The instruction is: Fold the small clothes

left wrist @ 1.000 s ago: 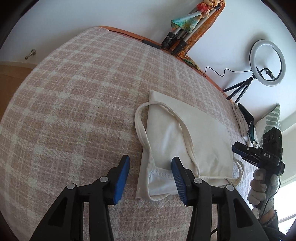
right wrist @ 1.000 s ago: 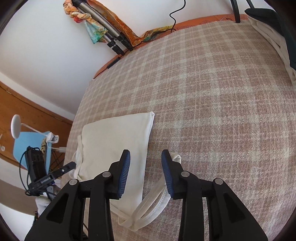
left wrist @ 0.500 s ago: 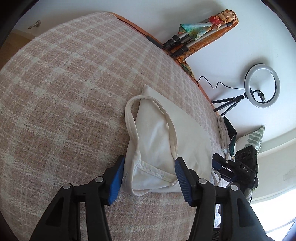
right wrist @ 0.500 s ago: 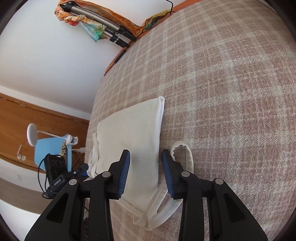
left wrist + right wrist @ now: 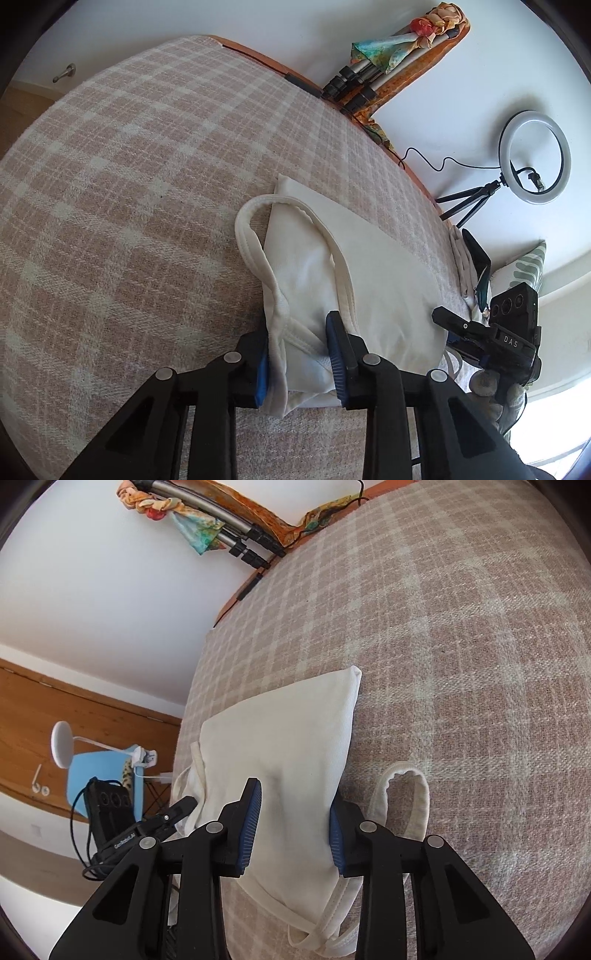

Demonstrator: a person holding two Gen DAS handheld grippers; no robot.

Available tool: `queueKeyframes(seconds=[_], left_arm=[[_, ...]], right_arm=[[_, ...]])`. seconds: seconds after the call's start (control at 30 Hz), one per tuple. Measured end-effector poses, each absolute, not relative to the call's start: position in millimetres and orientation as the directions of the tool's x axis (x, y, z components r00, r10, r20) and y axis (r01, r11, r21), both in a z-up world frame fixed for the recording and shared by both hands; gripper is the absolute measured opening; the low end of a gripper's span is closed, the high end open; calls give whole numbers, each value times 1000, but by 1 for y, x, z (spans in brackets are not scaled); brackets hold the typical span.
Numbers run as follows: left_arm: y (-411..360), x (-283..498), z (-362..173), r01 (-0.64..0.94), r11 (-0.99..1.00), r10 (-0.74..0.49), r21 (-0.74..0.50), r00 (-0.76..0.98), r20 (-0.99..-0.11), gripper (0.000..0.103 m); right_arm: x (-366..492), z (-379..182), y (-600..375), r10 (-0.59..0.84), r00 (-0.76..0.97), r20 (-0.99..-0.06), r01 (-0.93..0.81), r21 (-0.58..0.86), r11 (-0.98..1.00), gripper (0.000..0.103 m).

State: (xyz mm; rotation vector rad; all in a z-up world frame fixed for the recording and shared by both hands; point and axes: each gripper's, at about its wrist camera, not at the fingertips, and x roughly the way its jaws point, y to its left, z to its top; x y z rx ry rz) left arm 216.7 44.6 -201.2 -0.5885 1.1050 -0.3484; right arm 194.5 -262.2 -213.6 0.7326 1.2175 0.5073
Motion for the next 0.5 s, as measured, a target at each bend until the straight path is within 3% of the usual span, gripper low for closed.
queueKeyframes(seconds=[0.07, 0.5], left_arm=[[41, 216, -199, -7, 814, -522, -581, 428, -738, 15], [3, 195, -153, 165, 870, -479, -464, 504, -719, 9]], right_arm=[[194, -212, -259, 690, 280, -668, 24, 723, 690, 11], [183, -157, -240, 557, 384, -737, -84, 573, 815, 7]])
